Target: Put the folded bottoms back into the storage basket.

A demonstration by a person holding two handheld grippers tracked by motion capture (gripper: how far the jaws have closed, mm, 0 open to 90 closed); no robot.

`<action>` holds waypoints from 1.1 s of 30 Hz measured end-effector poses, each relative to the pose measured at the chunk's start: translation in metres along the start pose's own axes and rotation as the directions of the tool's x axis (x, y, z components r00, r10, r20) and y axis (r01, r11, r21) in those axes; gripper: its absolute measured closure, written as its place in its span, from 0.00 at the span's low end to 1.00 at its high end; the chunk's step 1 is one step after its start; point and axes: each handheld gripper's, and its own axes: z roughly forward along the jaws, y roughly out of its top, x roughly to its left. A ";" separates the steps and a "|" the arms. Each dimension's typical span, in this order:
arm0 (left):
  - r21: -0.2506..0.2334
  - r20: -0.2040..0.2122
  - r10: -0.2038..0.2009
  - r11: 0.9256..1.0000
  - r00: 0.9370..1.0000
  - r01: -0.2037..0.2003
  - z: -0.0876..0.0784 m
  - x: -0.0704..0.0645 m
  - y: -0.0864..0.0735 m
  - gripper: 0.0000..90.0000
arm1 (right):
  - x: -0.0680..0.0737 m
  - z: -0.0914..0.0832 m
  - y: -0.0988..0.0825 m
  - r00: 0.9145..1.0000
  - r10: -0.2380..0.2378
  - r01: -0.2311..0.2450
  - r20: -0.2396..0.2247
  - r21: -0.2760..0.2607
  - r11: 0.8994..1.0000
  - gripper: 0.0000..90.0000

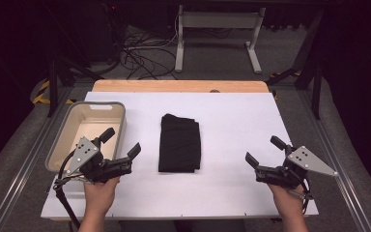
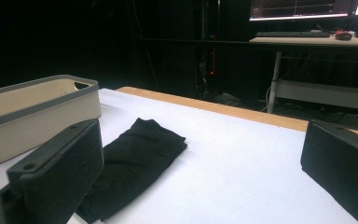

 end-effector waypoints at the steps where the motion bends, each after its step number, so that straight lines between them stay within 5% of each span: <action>1: 0.001 0.000 -0.002 1.000 1.000 0.002 0.001 -0.001 0.000 0.02 | 0.000 0.000 0.000 1.000 0.002 -0.002 -0.002 -0.002 1.000 0.00; 14: 0.060 0.046 -0.021 0.998 0.999 0.019 0.021 -0.012 0.002 0.02 | 0.002 0.001 0.000 1.000 -0.003 0.003 -0.009 0.005 1.000 0.00; 33: 0.172 -0.014 -0.062 0.983 0.998 0.064 0.049 -0.017 0.000 0.00 | 0.000 0.001 0.003 1.000 0.007 -0.007 -0.005 -0.011 1.000 0.00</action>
